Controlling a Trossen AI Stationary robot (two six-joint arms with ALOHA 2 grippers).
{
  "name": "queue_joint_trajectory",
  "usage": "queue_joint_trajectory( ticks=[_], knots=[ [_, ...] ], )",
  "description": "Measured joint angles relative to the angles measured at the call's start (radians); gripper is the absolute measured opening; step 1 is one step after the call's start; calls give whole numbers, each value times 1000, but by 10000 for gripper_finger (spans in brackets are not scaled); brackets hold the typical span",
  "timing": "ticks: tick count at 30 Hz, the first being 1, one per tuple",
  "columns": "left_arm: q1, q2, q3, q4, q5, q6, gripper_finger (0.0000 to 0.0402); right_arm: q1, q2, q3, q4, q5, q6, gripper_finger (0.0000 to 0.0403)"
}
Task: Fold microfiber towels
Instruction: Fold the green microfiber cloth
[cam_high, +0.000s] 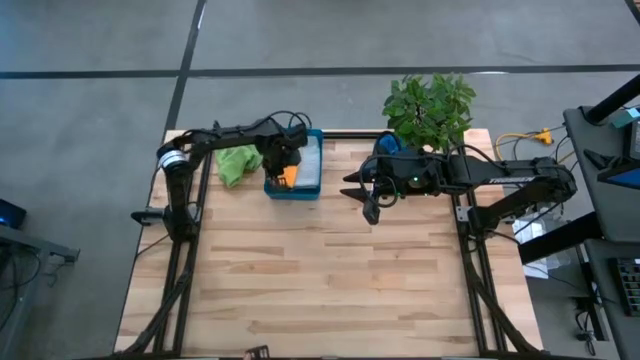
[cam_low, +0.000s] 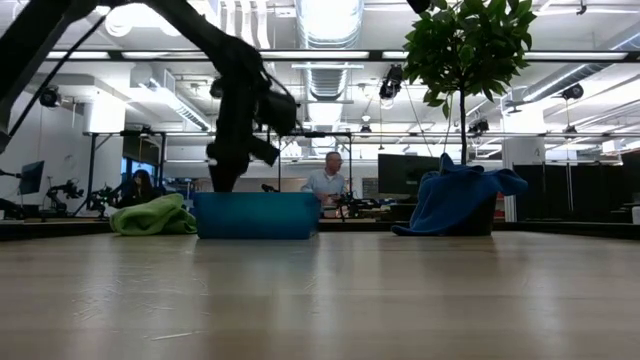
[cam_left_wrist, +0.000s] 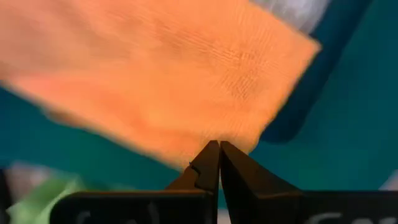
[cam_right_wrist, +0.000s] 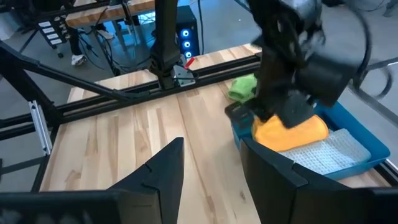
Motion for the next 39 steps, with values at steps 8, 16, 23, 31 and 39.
queue_joint_trajectory(
  ticks=[8, 16, 23, 31, 39],
  knots=[
    [32, -57, 106, 103, 44, 56, 0, 2, 0, 0, 7, 0, 0, 153],
    [81, 89, 152, 152, 69, 52, 0, 2, 0, 0, 7, 0, 5, 152],
    [121, 156, 221, 137, 61, 18, 0, 2, 0, 0, -9, -1, 26, 151],
    [148, 148, 278, 155, 67, 26, 0, 0, 0, -4, -23, -1, 29, 144],
    [182, 206, 311, 86, 59, 81, 0, -7, -1, -2, -23, -1, 2, 146]
  ],
)
